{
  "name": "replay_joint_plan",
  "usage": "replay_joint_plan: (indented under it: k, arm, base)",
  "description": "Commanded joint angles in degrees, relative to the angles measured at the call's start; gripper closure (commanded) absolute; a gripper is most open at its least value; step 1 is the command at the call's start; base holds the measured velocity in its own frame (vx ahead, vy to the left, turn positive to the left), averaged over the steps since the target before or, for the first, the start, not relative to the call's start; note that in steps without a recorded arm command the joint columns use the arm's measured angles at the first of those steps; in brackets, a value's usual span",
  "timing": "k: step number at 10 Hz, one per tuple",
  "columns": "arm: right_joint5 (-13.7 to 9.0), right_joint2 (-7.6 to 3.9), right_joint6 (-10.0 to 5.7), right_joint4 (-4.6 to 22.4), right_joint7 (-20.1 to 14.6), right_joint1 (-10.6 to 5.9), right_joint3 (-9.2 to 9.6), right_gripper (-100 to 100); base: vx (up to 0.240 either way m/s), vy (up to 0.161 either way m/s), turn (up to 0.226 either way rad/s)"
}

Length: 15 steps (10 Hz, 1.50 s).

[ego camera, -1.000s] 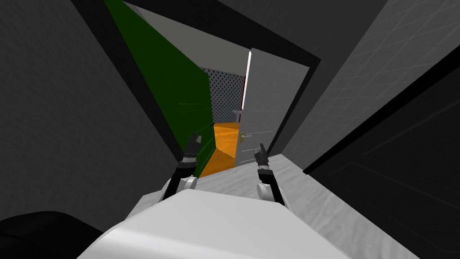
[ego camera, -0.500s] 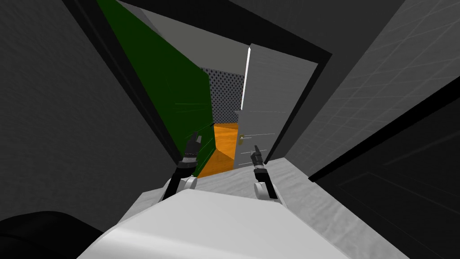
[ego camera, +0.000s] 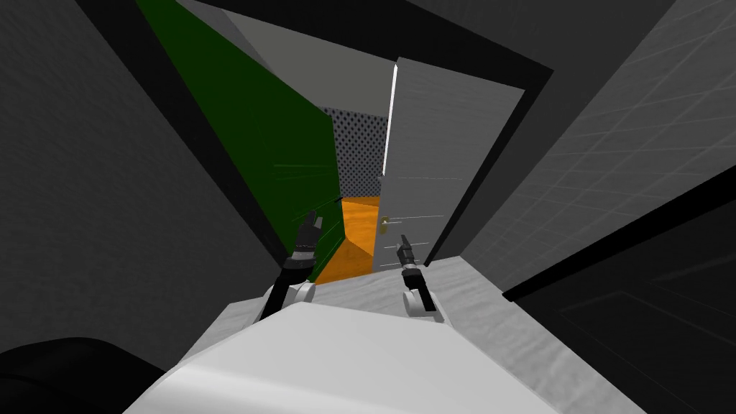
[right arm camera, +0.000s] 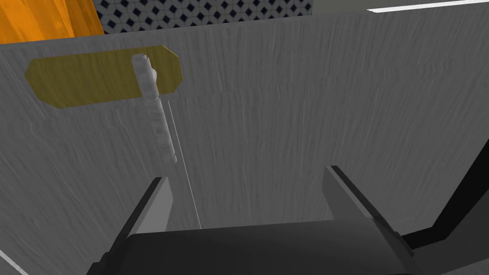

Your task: Push the door open

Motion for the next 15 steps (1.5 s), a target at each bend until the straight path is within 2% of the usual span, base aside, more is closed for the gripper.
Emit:
replay_joint_plan:
  k: [1,6,10,11,15]
  arm:
    - [0.3,0.26,0.48,2.3,0.2,-1.23,0.44,-100]
    - [0.9,0.3,1.65,7.9,0.2,-3.93,1.58,-100]
    - [1.5,0.56,2.9,13.9,0.3,-6.82,2.81,-100]
    - [1.5,0.85,2.39,13.6,0.5,-6.57,2.65,-100]
    - [1.4,0.79,1.77,15.5,0.6,-7.6,1.89,-100]
  base:
    - [0.077,-0.112,0.08]
    - [0.063,-0.113,0.066]
    - [0.078,-0.155,0.089]
    - [0.031,-0.072,0.021]
    - [0.177,0.029,0.024]
